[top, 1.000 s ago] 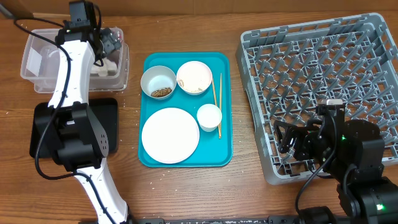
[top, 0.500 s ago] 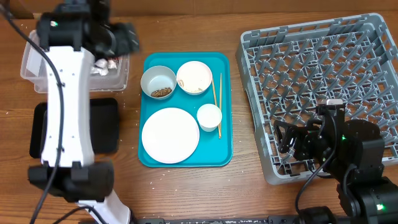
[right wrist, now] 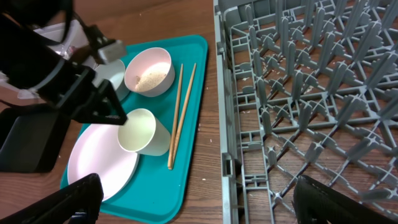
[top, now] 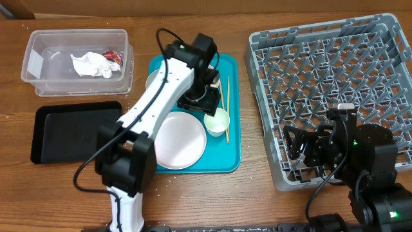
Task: Sort waste into correct bins and load items into the dishwasher
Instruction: 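Grasp the white paper cup on the teal tray with left gripper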
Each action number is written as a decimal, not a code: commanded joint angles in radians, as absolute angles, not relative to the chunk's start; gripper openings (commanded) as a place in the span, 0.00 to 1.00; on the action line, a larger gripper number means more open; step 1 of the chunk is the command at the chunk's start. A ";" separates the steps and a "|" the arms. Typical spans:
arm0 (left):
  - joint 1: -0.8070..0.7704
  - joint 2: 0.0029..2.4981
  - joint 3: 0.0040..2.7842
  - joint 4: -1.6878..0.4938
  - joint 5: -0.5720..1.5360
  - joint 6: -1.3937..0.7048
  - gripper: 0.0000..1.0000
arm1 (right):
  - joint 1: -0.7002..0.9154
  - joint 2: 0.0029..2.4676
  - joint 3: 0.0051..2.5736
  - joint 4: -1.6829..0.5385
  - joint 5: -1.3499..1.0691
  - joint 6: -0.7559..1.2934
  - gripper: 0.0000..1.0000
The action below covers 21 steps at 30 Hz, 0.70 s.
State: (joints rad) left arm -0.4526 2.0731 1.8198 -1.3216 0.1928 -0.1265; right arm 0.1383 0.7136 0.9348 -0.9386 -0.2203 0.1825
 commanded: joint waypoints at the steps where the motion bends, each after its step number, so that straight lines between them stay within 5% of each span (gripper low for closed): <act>1: -0.461 2.104 1.812 -1.300 0.203 -0.104 0.61 | 0.141 0.712 0.956 -0.937 -0.212 0.178 1.00; 5: -0.461 2.123 1.808 -1.273 0.203 -0.105 0.43 | 0.141 0.723 0.956 -0.937 -0.210 0.178 1.00; 15: -0.464 2.191 1.806 -1.258 0.200 -0.117 0.32 | 0.141 0.788 0.956 -0.937 -0.211 0.178 1.00; 18: -0.465 2.196 1.806 -1.256 0.200 -0.131 0.08 | 0.141 0.800 0.956 -0.937 -0.212 0.178 1.00; 21: -0.463 2.196 1.812 -1.259 0.200 -0.159 0.04 | 0.141 0.802 0.956 -0.931 -0.213 0.181 1.00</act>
State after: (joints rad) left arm -0.4587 2.1830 1.8160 -1.2591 0.1913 -0.1318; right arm 0.1379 0.8036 0.9348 -0.9386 -0.2199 0.1825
